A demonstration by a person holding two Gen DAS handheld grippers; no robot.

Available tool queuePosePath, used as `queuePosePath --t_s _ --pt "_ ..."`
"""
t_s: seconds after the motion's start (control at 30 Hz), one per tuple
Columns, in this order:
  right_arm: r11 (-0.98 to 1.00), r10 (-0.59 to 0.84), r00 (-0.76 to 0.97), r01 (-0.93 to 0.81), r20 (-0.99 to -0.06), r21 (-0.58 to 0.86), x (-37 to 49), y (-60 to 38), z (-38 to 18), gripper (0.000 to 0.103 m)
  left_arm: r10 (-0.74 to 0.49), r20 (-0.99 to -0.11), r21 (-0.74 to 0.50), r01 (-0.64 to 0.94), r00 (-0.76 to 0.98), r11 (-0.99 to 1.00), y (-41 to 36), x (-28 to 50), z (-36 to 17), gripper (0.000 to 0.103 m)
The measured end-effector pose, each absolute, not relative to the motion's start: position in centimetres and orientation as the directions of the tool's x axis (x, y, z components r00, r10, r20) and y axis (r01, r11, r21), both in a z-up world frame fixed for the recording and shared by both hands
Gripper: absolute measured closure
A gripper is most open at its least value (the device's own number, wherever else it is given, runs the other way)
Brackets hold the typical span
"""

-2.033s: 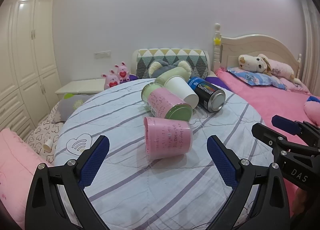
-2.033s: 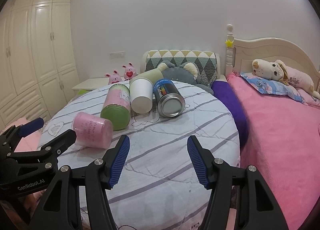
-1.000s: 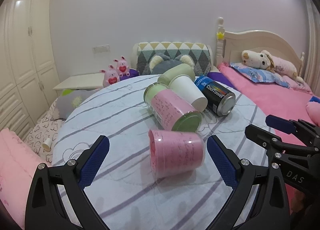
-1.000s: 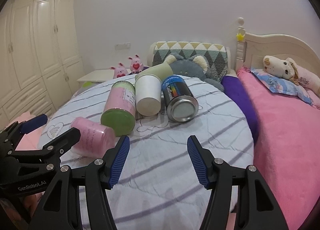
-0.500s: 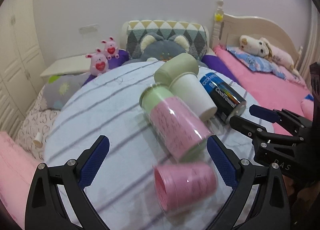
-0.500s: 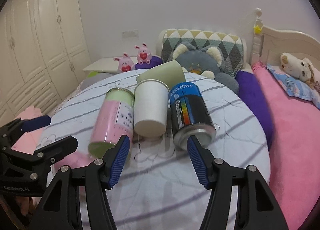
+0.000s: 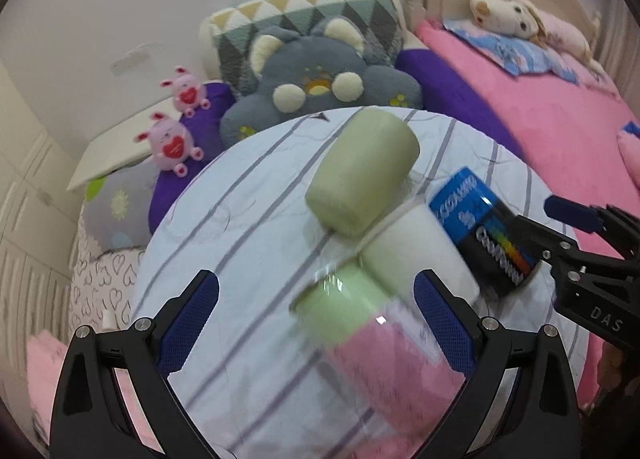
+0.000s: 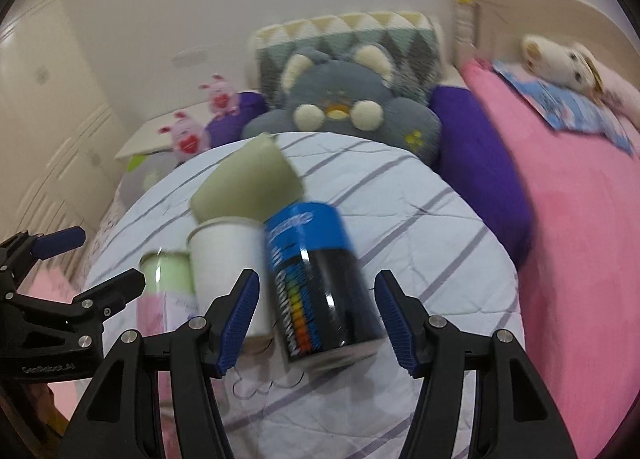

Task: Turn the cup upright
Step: 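Move the left gripper toward the pale green cup lying on its side, then close the left gripper around the pale green cup's body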

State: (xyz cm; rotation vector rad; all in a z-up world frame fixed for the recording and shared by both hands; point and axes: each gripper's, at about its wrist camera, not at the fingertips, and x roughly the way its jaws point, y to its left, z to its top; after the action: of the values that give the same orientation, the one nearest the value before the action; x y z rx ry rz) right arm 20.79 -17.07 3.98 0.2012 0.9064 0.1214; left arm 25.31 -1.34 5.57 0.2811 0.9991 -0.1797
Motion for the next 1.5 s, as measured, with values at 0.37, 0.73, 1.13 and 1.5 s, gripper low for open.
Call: queuePosePath --t_s 0.37,0.73,1.13,1.5 --pt "0.935 0.172 0.496 0.19 -0.851 0.3 24.3 -19.9 3.5 0.041 0.009 -0.941 0.177 0.467 0.339 0.866 -6.3 34.3 4.1 0.004" --pt "0.882 0.168 0.421 0.339 -0.891 0.326 25.6 -21.9 1.4 0.041 0.135 -0.97 0.229 0.571 0.204 0.789 -9.1 38.0 0.2 0.004" --pt "0.87 0.172 0.39 0.371 -0.904 0.326 26.6 -22.4 0.2 0.041 0.172 -0.98 0.2 0.552 0.102 0.81 -9.8 40.0 -1.7 0.021" --pt "0.876 0.169 0.4 0.359 -0.901 0.323 26.6 -22.6 1.2 0.041 0.166 -0.983 0.182 0.49 0.076 0.853 -8.1 40.3 -0.6 0.021"
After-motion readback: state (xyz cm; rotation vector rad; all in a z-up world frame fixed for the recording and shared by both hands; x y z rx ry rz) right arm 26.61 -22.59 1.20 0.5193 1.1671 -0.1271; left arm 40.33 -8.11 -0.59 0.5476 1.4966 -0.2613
